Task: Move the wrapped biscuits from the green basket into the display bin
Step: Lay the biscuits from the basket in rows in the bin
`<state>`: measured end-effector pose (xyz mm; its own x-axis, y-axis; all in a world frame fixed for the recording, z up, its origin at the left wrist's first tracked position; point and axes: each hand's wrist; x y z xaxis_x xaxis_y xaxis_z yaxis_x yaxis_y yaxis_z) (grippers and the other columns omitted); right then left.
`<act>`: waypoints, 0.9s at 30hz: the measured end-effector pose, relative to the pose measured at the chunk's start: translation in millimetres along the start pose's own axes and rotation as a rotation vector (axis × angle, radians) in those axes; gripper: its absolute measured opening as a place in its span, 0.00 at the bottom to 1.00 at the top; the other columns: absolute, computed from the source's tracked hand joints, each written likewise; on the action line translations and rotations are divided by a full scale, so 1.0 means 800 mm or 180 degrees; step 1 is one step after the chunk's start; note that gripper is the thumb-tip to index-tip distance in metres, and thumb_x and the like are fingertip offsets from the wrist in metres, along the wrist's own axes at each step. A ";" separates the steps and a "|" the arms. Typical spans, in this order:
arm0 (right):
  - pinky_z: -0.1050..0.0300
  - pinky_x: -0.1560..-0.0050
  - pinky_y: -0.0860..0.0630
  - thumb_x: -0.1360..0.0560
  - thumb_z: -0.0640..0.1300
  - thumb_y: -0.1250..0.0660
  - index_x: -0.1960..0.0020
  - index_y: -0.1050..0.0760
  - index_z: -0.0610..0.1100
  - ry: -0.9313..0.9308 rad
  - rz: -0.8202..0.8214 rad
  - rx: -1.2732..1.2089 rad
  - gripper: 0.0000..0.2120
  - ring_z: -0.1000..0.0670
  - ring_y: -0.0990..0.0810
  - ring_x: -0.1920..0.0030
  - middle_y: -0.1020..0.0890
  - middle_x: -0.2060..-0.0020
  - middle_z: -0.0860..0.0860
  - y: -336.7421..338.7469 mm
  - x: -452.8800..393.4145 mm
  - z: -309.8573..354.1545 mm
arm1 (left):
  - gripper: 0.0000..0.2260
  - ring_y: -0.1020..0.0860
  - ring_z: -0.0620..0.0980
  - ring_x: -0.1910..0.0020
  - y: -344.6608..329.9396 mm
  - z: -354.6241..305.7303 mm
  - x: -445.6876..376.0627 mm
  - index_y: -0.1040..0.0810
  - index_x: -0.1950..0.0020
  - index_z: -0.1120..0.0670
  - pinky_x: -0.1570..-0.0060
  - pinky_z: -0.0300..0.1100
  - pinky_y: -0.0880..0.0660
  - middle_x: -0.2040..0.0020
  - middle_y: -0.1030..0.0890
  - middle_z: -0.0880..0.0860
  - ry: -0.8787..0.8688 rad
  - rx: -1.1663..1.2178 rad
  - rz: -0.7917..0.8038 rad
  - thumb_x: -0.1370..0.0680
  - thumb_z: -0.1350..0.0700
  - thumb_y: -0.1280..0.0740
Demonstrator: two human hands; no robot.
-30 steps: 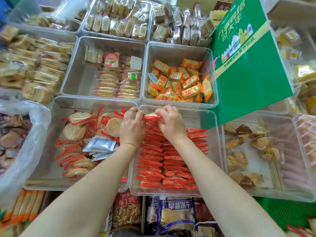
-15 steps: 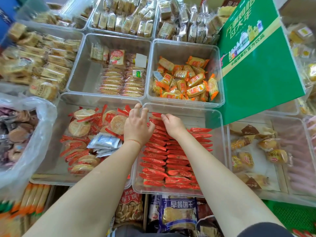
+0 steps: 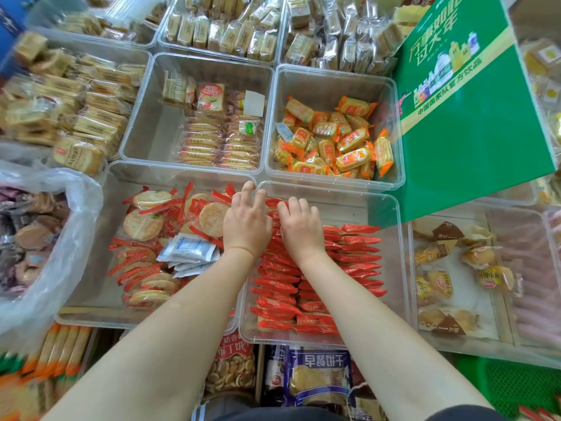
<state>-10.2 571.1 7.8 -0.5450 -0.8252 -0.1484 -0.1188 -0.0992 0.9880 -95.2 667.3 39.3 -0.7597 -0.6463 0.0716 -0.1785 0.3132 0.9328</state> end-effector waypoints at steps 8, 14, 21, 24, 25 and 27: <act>0.43 0.32 0.39 0.18 0.56 0.49 0.23 0.40 0.42 -0.0417 0.1339 -0.0557 0.27 0.45 0.36 0.28 0.31 0.28 0.47 0.005 0.007 -0.009 | 0.21 0.33 0.59 0.34 0.001 0.001 0.000 0.31 0.32 0.55 0.47 0.51 0.25 0.26 0.38 0.57 -0.0044 -0.0149 0.0014 0.25 0.58 0.37; 0.37 0.26 0.50 0.19 0.60 0.50 0.21 0.48 0.55 -0.0274 0.1531 -0.0797 0.28 0.43 0.49 0.22 0.43 0.21 0.50 0.022 0.023 -0.019 | 0.20 0.34 0.58 0.34 -0.001 0.002 0.000 0.31 0.32 0.54 0.46 0.51 0.25 0.26 0.39 0.55 -0.0066 -0.0176 -0.0014 0.24 0.57 0.37; 0.37 0.24 0.56 0.18 0.57 0.50 0.20 0.48 0.54 -0.0521 0.1360 -0.1059 0.27 0.47 0.55 0.21 0.49 0.20 0.52 0.045 0.088 -0.002 | 0.18 0.33 0.58 0.35 -0.005 0.004 0.001 0.28 0.35 0.53 0.47 0.52 0.25 0.27 0.36 0.55 -0.0098 -0.0191 -0.0186 0.24 0.56 0.37; 0.40 0.23 0.56 0.17 0.56 0.50 0.20 0.46 0.51 -0.0687 0.1252 -0.1116 0.27 0.48 0.54 0.21 0.47 0.20 0.52 0.066 0.127 -0.007 | 0.15 0.33 0.59 0.34 -0.001 0.006 0.000 0.26 0.37 0.55 0.46 0.54 0.26 0.27 0.35 0.57 -0.0208 -0.0435 -0.0228 0.24 0.56 0.38; 0.40 0.23 0.56 0.17 0.55 0.49 0.21 0.44 0.50 -0.0739 0.1257 -0.1140 0.26 0.49 0.53 0.21 0.46 0.21 0.52 0.073 0.142 -0.009 | 0.15 0.34 0.59 0.34 0.000 0.005 0.001 0.26 0.37 0.56 0.44 0.54 0.27 0.26 0.36 0.58 -0.0233 -0.0604 -0.0216 0.23 0.56 0.38; 0.41 0.23 0.53 0.18 0.53 0.47 0.22 0.40 0.49 -0.0794 0.1229 -0.1111 0.25 0.48 0.50 0.21 0.44 0.21 0.50 0.084 0.173 -0.014 | 0.17 0.37 0.60 0.30 -0.001 -0.007 0.012 0.28 0.35 0.56 0.37 0.56 0.32 0.25 0.37 0.60 -0.0170 -0.0813 -0.0141 0.24 0.57 0.39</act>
<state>-84.5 443.8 54.2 -0.6788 -0.6861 0.2619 0.3855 -0.0294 0.9222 -99.3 657.0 41.4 -0.7878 -0.6158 0.0162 -0.0539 0.0951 0.9940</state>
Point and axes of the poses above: each hand's wrist, its own x-axis away from the middle knuckle, its own y-axis out of the back of the hand, z = x × y
